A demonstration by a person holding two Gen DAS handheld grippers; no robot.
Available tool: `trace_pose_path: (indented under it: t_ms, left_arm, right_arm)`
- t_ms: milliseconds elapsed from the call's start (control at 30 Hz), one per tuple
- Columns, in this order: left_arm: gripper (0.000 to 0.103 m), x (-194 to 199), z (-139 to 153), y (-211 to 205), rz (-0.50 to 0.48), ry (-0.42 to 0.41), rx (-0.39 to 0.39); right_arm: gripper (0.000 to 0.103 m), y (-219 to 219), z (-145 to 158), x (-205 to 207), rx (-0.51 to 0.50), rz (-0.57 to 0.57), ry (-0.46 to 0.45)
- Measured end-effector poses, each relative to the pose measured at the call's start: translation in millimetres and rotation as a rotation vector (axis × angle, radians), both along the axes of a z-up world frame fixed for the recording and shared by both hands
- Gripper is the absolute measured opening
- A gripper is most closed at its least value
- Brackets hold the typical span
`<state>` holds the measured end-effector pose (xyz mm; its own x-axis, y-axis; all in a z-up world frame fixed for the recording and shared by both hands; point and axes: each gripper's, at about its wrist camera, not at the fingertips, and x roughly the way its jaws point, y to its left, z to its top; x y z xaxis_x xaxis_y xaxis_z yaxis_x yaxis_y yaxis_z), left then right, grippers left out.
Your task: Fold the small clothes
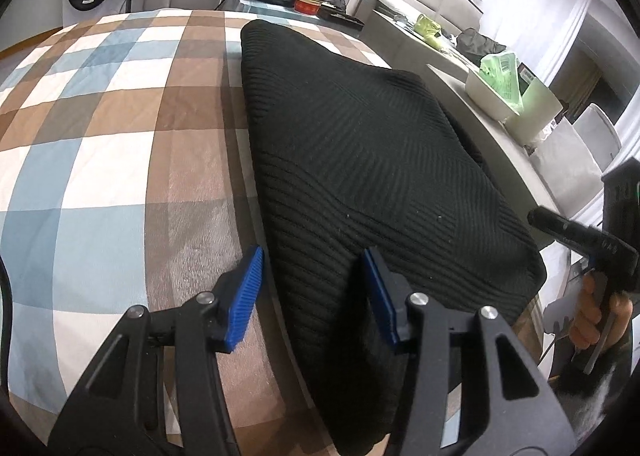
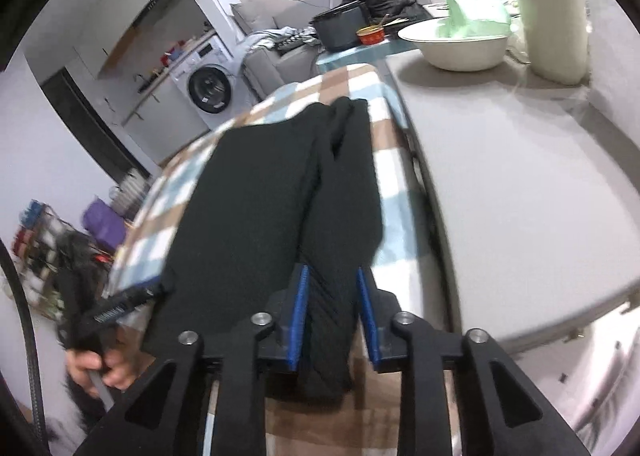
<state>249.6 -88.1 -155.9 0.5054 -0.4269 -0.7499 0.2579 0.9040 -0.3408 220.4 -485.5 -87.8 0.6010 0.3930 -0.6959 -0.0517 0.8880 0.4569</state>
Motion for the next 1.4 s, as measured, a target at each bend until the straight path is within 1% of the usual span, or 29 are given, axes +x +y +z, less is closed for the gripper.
trace_pose_path:
  t_ms: [33, 67, 133, 167, 233, 300, 400, 500, 700, 767, 800, 833, 867, 900, 933, 1000, 1033, 1100, 1167, 1200, 1233, 1300, 1333, 1400]
  left_arm:
    - [0.049, 0.4, 0.3, 1.4, 0.01, 0.003, 0.002]
    - [0.05, 1.2, 1.1, 3.0, 0.019, 0.006, 0.005]
    - [0.058, 2.5, 3.9, 6.1, 0.04, 0.0, 0.017]
    - [0.061, 3.1, 5.3, 7.1, 0.051, -0.008, 0.03]
    - [0.075, 5.7, 6.4, 8.8, 0.078, -0.017, 0.062]
    - [0.08, 11.4, 4.3, 9.7, 0.089, 0.003, 0.079]
    - [0.083, 18.1, 2.3, 8.2, 0.089, 0.02, 0.077]
    - [0.083, 21.8, 1.1, 2.6, 0.09, 0.016, 0.083]
    - [0.083, 29.6, -0.4, -5.3, 0.082, 0.008, 0.068]
    - [0.077, 30.9, -0.2, -6.6, 0.08, 0.006, 0.056]
    - [0.066, 31.2, -0.1, -7.7, 0.073, 0.005, 0.048]
    - [0.047, 31.3, -0.3, -9.3, 0.056, 0.004, 0.03]
    - [0.037, 31.2, -1.3, -10.0, 0.039, 0.009, 0.009]
    - [0.032, 30.3, -1.2, -10.4, 0.044, 0.001, 0.008]
    - [0.022, 28.7, -0.7, -10.6, 0.052, -0.013, 0.011]
    - [0.014, 26.6, -0.2, -8.4, 0.061, -0.03, -0.004]
    - [0.011, 26.0, 0.2, -6.5, 0.066, -0.036, -0.016]
    - [0.01, 23.2, 1.6, -4.1, 0.067, -0.045, -0.025]
    - [0.009, 20.8, 2.3, -2.1, 0.063, -0.053, -0.025]
    - [0.009, 19.2, 2.8, -1.2, 0.062, -0.055, -0.025]
    - [0.009, 18.4, 3.0, 0.1, 0.059, -0.054, -0.026]
    - [0.009, 16.1, 4.4, 3.5, 0.059, -0.056, -0.032]
    - [0.009, 14.6, 5.1, 5.9, 0.061, -0.057, -0.035]
    - [0.008, 11.8, 6.4, 11.3, 0.073, -0.06, -0.031]
  right_arm:
    - [0.042, 0.7, 0.9, 3.7, 0.001, 0.006, 0.003]
    - [0.045, 2.3, 2.1, 6.7, 0.0, 0.018, 0.001]
    - [0.054, 6.5, 3.3, 12.1, -0.006, 0.039, 0.005]
    - [0.057, 9.2, 4.1, 15.1, -0.012, 0.054, 0.006]
    - [0.064, 14.9, 3.8, 23.6, -0.033, 0.082, 0.003]
    - [0.066, 19.5, 3.3, 29.4, -0.061, 0.09, 0.006]
    - [0.067, 24.8, 2.7, 32.9, -0.099, 0.094, 0.014]
    - [0.067, 29.5, 1.6, 31.4, -0.138, 0.095, 0.022]
    - [0.067, 37.1, 2.5, 23.8, -0.154, 0.128, 0.006]
    - [0.067, 41.4, 1.9, 23.9, -0.172, 0.145, -0.001]
    - [0.067, 42.5, 0.8, 24.0, -0.177, 0.15, 0.004]
    - [0.067, 42.8, -0.6, 24.2, -0.179, 0.151, 0.011]
    - [0.067, 42.0, -2.0, 24.1, -0.179, 0.147, 0.016]
    - [0.067, 40.8, -3.5, 24.9, -0.18, 0.143, 0.018]
    - [0.067, 39.7, -4.8, 25.0, -0.18, 0.139, 0.023]
    - [0.066, 39.2, -7.5, 25.0, -0.18, 0.135, 0.032]
    - [0.066, 39.9, -8.1, 24.8, -0.185, 0.136, 0.036]
    - [0.065, 43.2, -9.3, 25.1, -0.201, 0.142, 0.042]
    - [0.056, 47.8, -12.7, 27.7, -0.213, 0.151, 0.058]
    - [0.047, 49.6, -14.4, 29.2, -0.218, 0.153, 0.065]
    - [0.034, 52.7, -15.9, 29.7, -0.222, 0.155, 0.068]
    - [0.021, 59.7, -17.5, 31.7, -0.229, 0.161, 0.067]
    - [0.019, 63.2, -17.6, 33.4, -0.238, 0.155, 0.065]
    - [0.018, 69.9, -20.0, 36.3, -0.243, 0.163, 0.067]
